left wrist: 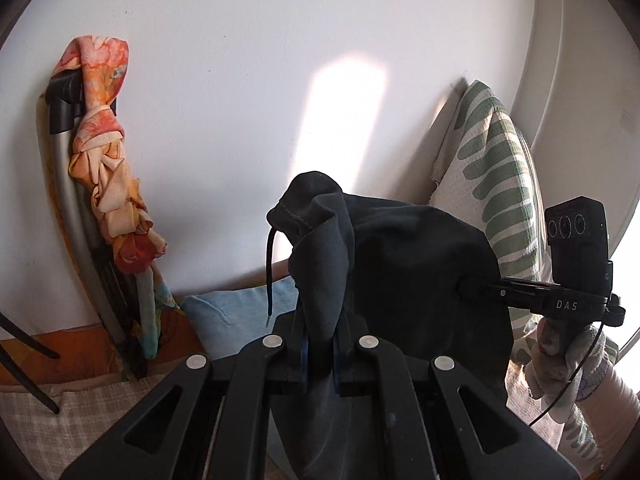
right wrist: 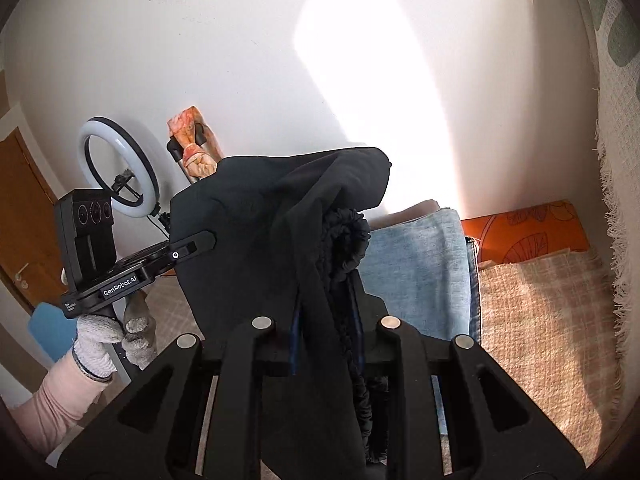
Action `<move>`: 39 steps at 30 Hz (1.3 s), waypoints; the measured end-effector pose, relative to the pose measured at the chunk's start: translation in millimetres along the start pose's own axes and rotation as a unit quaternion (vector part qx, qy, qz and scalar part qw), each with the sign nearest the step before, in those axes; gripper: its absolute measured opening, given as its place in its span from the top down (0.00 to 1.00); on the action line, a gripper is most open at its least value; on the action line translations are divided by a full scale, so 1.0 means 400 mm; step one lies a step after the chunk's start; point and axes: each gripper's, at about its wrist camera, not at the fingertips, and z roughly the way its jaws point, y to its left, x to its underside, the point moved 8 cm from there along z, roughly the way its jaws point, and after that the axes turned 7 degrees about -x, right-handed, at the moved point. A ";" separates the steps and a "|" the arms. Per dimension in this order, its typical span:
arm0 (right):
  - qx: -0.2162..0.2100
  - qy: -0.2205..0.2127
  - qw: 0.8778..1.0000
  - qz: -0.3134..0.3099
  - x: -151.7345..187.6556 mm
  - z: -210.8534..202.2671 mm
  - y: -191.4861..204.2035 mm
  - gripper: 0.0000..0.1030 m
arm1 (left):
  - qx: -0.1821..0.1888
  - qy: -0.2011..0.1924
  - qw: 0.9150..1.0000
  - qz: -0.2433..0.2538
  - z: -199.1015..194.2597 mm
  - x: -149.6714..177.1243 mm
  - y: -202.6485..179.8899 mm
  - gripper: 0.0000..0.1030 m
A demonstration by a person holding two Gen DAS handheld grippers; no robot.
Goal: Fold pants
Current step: 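Carry the trousers with both tools onto the folded blue jeans, then lower the trousers onto the jeans and open both tools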
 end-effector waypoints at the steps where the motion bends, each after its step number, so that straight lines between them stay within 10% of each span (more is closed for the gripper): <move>1: 0.002 0.001 1.000 0.003 -0.001 0.014 -0.016 0.80 | -0.004 0.002 1.000 -0.001 0.020 -0.002 0.011 0.95; 23: 0.117 0.060 0.991 0.026 0.047 0.150 -0.220 0.81 | -0.062 0.099 0.993 -0.021 0.304 0.098 0.134 0.90; 27: 0.153 0.079 0.985 0.022 0.051 0.155 -0.239 0.72 | -0.070 0.133 0.988 -0.029 0.338 0.137 0.162 0.70; 39: 0.197 0.036 0.976 -0.083 0.012 0.088 -0.080 0.54 | -0.147 0.079 0.986 -0.012 0.278 0.107 0.234 0.55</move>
